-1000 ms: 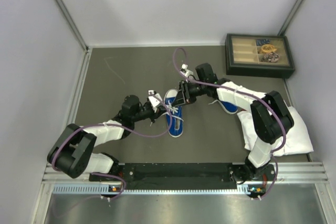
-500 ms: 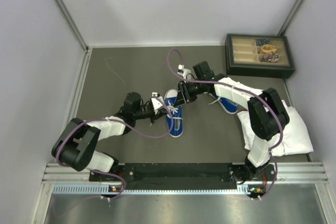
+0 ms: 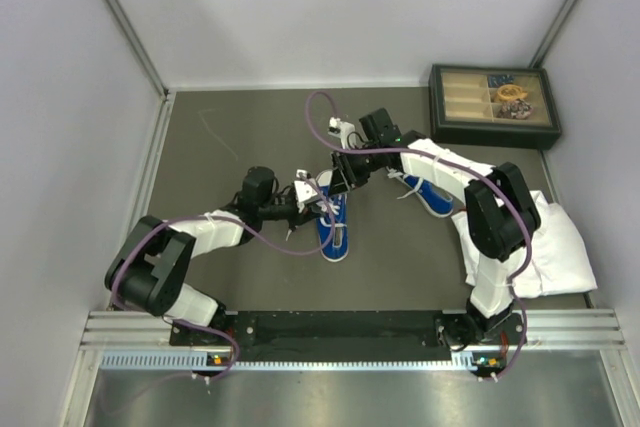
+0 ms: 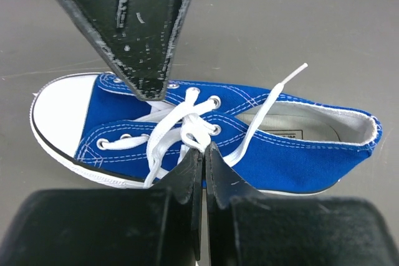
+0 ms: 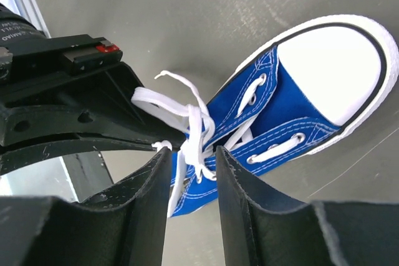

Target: Tie the shoes

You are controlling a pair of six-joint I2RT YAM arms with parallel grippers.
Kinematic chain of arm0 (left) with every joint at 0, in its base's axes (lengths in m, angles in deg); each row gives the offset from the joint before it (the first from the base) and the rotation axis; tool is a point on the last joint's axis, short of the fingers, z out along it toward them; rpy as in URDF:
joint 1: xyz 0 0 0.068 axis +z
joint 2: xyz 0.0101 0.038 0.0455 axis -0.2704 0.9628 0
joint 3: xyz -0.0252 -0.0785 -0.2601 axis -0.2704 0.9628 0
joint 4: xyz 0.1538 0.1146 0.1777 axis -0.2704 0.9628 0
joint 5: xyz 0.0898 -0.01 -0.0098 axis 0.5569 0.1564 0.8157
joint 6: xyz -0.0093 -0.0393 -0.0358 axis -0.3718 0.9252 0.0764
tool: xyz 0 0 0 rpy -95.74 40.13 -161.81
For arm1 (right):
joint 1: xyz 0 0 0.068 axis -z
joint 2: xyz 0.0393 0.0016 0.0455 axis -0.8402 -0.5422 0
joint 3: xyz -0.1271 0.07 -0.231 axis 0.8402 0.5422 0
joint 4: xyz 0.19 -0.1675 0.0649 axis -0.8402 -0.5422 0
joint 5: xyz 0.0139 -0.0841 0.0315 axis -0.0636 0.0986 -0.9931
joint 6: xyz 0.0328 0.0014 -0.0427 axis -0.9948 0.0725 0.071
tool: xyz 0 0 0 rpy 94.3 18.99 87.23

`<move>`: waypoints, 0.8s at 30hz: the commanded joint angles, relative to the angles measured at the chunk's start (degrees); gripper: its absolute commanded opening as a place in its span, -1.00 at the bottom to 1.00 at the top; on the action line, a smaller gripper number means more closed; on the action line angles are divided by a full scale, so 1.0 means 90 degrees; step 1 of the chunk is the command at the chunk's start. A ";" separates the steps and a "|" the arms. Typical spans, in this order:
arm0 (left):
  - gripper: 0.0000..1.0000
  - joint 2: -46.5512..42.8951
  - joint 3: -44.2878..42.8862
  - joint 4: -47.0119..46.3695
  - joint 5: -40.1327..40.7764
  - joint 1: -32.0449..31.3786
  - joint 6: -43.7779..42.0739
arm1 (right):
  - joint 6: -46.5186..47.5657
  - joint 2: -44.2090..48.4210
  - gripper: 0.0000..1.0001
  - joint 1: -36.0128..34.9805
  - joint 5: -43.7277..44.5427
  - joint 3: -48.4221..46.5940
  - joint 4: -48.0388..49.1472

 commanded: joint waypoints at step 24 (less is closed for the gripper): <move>-0.95 0.0827 -0.1291 0.1510 -0.0335 0.0135 0.0844 | -0.0407 -0.0291 -0.33 0.0236 -0.0499 -0.0568 0.0050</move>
